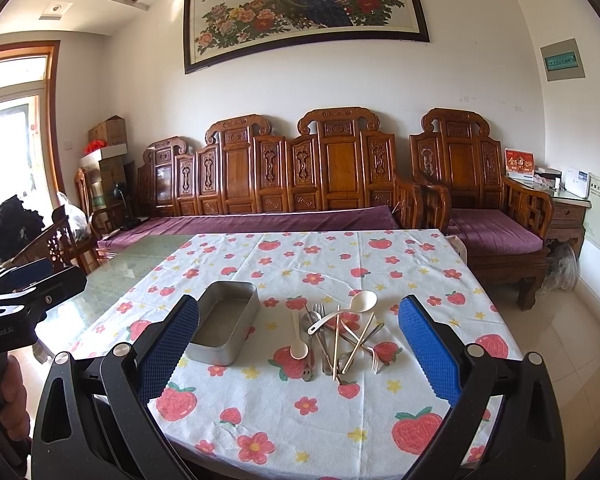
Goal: Organize utensils
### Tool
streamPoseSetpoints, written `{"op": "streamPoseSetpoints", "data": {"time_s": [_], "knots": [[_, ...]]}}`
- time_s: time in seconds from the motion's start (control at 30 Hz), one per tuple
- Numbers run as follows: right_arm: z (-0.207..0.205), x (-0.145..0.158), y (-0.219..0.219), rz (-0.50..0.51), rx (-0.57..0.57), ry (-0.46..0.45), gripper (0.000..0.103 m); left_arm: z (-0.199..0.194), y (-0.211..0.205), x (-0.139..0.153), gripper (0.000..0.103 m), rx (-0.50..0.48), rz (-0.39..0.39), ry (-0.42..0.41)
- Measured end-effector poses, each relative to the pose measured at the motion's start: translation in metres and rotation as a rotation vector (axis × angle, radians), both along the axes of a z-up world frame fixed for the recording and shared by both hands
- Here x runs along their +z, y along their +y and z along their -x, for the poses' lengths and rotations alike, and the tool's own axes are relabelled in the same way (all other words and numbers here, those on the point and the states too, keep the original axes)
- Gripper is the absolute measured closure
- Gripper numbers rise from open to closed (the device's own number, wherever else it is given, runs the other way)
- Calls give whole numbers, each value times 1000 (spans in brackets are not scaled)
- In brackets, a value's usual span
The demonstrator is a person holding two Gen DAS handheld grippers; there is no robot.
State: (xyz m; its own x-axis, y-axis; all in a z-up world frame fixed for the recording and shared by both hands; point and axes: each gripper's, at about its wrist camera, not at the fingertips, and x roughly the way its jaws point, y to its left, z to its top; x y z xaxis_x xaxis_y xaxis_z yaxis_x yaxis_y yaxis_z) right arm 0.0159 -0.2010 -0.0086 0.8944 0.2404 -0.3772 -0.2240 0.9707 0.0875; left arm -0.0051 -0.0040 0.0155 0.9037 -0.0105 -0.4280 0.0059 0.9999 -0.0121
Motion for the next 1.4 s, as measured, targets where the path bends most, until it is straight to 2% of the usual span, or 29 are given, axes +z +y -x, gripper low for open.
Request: {"op": "streamPoseSetpoints", "data": {"time_s": [1.4], "knots": [[0, 0, 1, -2, -2, -1, 3, 2, -4, 1, 7, -1, -1, -2]]}}
